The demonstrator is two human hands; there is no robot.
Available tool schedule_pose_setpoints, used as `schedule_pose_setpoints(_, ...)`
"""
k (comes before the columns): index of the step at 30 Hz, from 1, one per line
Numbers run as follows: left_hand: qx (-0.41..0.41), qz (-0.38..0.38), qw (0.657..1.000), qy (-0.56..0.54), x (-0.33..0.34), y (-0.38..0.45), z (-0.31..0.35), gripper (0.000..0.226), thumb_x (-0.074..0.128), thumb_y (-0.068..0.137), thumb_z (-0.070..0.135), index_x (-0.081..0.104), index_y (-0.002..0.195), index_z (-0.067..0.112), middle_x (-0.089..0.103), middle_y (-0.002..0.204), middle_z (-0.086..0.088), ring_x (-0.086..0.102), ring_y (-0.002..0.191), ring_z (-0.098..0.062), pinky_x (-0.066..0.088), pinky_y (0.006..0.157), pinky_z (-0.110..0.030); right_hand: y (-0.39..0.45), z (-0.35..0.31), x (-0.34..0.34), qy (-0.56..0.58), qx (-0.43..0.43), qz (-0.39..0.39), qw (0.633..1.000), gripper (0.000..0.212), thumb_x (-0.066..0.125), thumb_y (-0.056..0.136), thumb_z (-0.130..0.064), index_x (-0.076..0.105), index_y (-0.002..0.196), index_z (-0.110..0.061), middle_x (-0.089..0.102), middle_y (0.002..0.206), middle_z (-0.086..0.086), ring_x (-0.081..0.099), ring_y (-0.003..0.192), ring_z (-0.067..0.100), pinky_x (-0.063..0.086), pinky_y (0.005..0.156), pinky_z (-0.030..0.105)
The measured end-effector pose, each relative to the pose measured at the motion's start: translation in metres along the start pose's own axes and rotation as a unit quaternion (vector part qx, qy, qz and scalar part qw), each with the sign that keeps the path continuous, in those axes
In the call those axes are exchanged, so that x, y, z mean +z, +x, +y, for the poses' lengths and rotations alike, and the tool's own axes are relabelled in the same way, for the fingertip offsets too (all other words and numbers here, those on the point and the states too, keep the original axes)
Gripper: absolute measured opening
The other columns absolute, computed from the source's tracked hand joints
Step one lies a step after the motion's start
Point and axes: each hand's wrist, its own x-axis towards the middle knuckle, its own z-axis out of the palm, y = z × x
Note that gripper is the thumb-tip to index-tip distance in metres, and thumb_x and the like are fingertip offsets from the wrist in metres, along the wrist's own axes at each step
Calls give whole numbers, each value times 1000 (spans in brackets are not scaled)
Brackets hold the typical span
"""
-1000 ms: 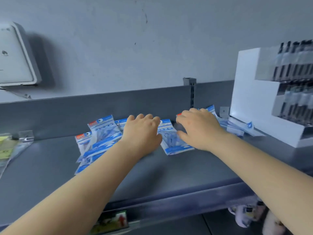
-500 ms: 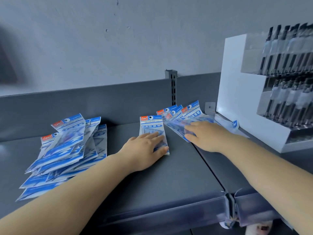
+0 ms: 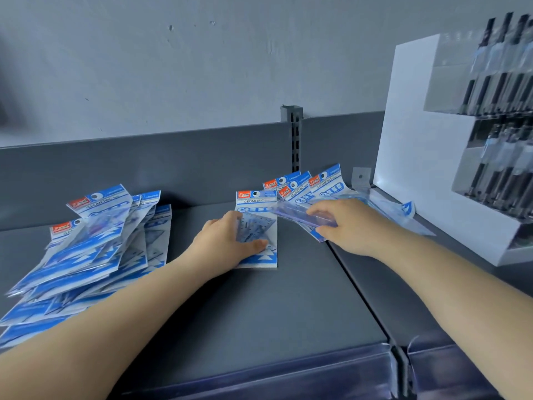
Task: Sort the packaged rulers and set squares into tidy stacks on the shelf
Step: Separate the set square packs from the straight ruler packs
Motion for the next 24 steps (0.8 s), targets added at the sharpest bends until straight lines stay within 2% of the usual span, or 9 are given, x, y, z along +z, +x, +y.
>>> schedule_pose_setpoints(2, -3, 1, 1000, -16, -2, 3, -3, 76, 68, 76, 50, 37, 138, 21, 49, 135, -3, 49, 119, -21, 42, 94, -29, 3, 0, 0, 43, 20, 18, 999, 36, 58, 87, -16, 56, 122, -21, 59, 126, 1, 54, 116, 18, 44, 98, 34)
schedule_pose_setpoints(4, 6, 7, 999, -46, -5, 3, -4, 74, 74, 75, 40, 40, 136, 17, 51, 136, 0, 52, 117, -17, 40, 92, -25, 5, 2, -1, 82, 47, 28, 995, 40, 66, 81, -14, 57, 120, -17, 62, 115, 1, 57, 104, 16, 46, 93, 30)
schedule_pose_setpoints(9, 15, 45, 988, -146, -12, -5, -2, 72, 82, 69, 16, 43, 130, 16, 61, 114, 5, 56, 88, -6, 39, 73, -17, 7, 3, -4, 111, 79, 60, 989, 52, 77, 71, -13, 56, 119, -14, 53, 97, -2, 50, 85, 16, 36, 73, 23)
schedule_pose_setpoints(12, 13, 68, 982, -179, -14, -8, 0, 82, 82, 68, 8, 39, 137, 15, 57, 107, 3, 59, 84, -11, 41, 75, -20, 5, 0, -5, 120, 89, 88, 985, 42, 76, 72, -9, 60, 111, -6, 57, 89, 3, 52, 80, 22, 39, 64, 27)
schedule_pose_setpoints(14, -1, 73, 979, -191, -16, -9, 0, 84, 83, 66, 7, 39, 137, 15, 56, 107, 1, 60, 85, -15, 45, 78, -25, 4, 0, -7, 118, 94, 112, 982, 41, 75, 71, -7, 60, 110, 1, 61, 91, 12, 54, 82, 30, 42, 68, 31)
schedule_pose_setpoints(17, -36, 62, 965, -254, -18, -11, -1, 82, 81, 67, 1, 40, 136, 16, 61, 104, -2, 62, 90, -20, 50, 88, -37, 2, -4, -13, 145, 89, 143, 975, 41, 74, 74, -11, 57, 111, -9, 55, 95, 2, 52, 87, 23, 37, 70, 27)
schedule_pose_setpoints(19, -55, 50, 952, -296, -20, -15, -1, 74, 78, 69, -2, 43, 132, 15, 64, 100, -5, 62, 89, -24, 51, 84, -37, 2, -9, -16, 176, 76, 152, 970, 31, 69, 78, -10, 58, 106, -8, 57, 94, 2, 52, 85, 23, 37, 66, 27)
schedule_pose_setpoints(22, -49, 56, 943, -324, -27, -20, 0, 57, 74, 72, -3, 51, 122, 12, 65, 100, -9, 64, 84, -25, 52, 74, -35, 1, -18, -14, 258, 62, 132, 955, 25, 62, 76, -4, 57, 99, 5, 62, 89, 18, 52, 74, 26, 39, 66, 29)
schedule_pose_setpoints(24, -38, 73, 938, -335, -36, -24, 0, 48, 71, 75, -5, 55, 118, 10, 67, 102, -9, 65, 83, -24, 54, 70, -32, -2, -27, -14, 300, 56, 118, 945, 22, 57, 76, -2, 59, 98, 3, 58, 80, 14, 49, 69, 22, 39, 66, 32)
